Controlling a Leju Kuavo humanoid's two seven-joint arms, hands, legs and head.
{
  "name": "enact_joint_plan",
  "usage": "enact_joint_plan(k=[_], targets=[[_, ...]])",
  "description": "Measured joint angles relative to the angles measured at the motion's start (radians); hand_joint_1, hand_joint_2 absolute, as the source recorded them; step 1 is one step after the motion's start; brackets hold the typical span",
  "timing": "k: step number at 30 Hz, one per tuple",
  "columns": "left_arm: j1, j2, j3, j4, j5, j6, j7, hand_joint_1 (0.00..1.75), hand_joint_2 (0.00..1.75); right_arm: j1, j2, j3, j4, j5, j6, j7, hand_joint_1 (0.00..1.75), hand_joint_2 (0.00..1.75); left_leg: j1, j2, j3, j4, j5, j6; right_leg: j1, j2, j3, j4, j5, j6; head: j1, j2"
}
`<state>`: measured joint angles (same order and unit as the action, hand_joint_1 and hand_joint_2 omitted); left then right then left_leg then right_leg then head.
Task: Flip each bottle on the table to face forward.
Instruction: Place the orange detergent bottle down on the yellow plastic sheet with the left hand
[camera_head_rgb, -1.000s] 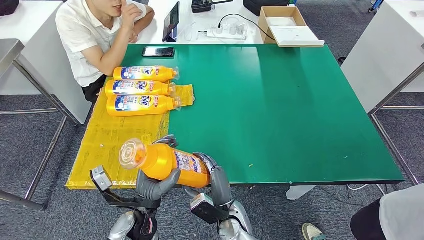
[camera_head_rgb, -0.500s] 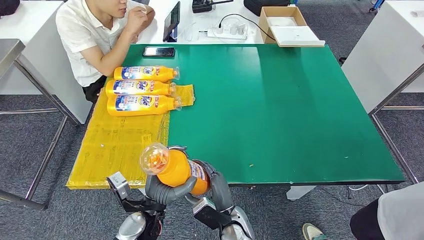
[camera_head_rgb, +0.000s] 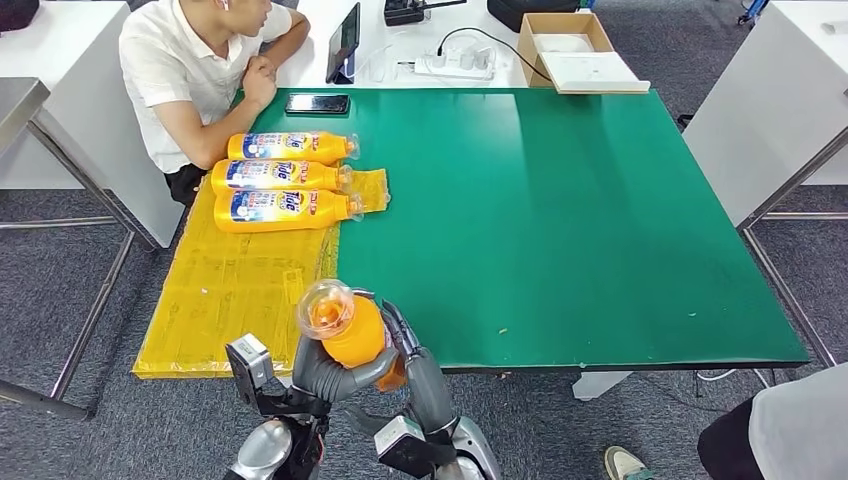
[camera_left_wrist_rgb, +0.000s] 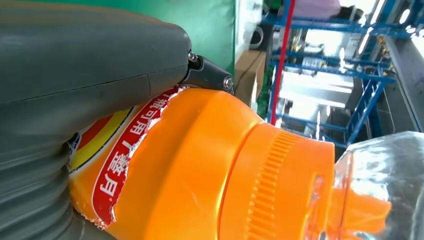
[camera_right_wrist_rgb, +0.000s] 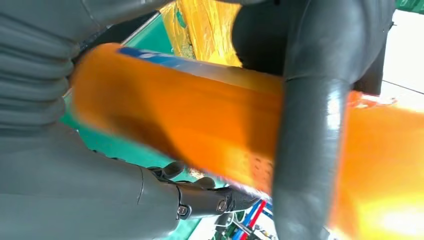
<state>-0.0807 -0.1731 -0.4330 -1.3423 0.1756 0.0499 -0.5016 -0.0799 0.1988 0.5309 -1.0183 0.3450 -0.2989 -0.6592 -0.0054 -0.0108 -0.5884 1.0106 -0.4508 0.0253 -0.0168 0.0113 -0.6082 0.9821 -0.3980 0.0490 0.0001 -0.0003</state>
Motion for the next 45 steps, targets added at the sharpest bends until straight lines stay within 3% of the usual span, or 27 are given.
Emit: enact_joint_plan(k=[6,14,20,23,26,31,38,45], targets=[[-0.045,0.043,0.063,0.000,-0.261,0.214,0.011,1.75,1.75,0.027,-0.029,-0.013,-0.031,-0.009,-0.044,-0.004,0.00,0.00,0.000,0.000,0.000,0.000,0.000,0.000,0.000,0.000,0.000,0.000,0.000,0.000,0.000,0.000],[-0.066,0.092,0.160,-0.008,-0.360,0.239,0.042,1.75,1.75,0.069,-0.066,-0.078,-0.055,-0.036,-0.091,-0.005,0.00,0.00,0.000,0.000,0.000,0.000,0.000,0.000,0.000,0.000,0.000,0.000,0.000,0.000,0.000,0.000],[-0.088,0.130,0.222,-0.009,-0.418,0.213,0.104,1.75,1.75,0.097,-0.079,-0.153,-0.055,-0.065,-0.127,-0.007,0.00,0.00,0.000,0.000,0.000,0.000,0.000,0.000,0.000,0.000,0.000,0.000,0.000,0.000,0.000,0.000],[-0.118,0.148,0.233,0.014,-0.523,0.229,0.156,1.75,1.75,0.105,-0.082,-0.182,-0.055,-0.084,-0.135,-0.007,0.00,0.00,0.000,0.000,0.000,0.000,0.001,0.000,0.000,0.000,0.000,0.000,0.000,0.000,0.000,0.000],[-0.174,0.158,0.222,0.095,-0.704,0.270,0.223,1.75,1.75,0.106,-0.081,-0.194,-0.055,-0.087,-0.133,-0.007,0.00,0.00,0.000,0.000,0.000,0.000,0.001,0.000,0.000,0.000,0.000,0.000,0.000,0.000,0.000,0.000],[-0.305,0.153,0.173,0.339,-0.941,0.327,0.308,1.75,1.75,0.088,-0.065,-0.198,-0.053,-0.084,-0.115,-0.007,0.00,0.00,0.000,0.001,0.001,0.000,0.002,0.000,0.000,0.000,0.000,0.001,0.001,0.000,0.000,0.000],[-0.462,0.134,0.143,0.635,-1.019,0.358,0.359,1.75,1.75,0.062,-0.043,-0.197,-0.038,-0.092,-0.103,-0.007,0.00,0.00,0.000,0.000,0.001,0.000,0.002,0.000,0.000,0.000,0.001,0.001,0.001,0.000,0.000,0.000],[-0.542,0.126,0.135,0.793,-1.021,0.352,0.374,1.66,1.75,0.060,-0.038,-0.194,-0.020,-0.109,-0.104,-0.007,0.00,0.00,0.000,0.001,0.002,0.000,0.002,0.000,0.000,0.000,0.001,0.001,0.001,0.000,0.000,0.000]])
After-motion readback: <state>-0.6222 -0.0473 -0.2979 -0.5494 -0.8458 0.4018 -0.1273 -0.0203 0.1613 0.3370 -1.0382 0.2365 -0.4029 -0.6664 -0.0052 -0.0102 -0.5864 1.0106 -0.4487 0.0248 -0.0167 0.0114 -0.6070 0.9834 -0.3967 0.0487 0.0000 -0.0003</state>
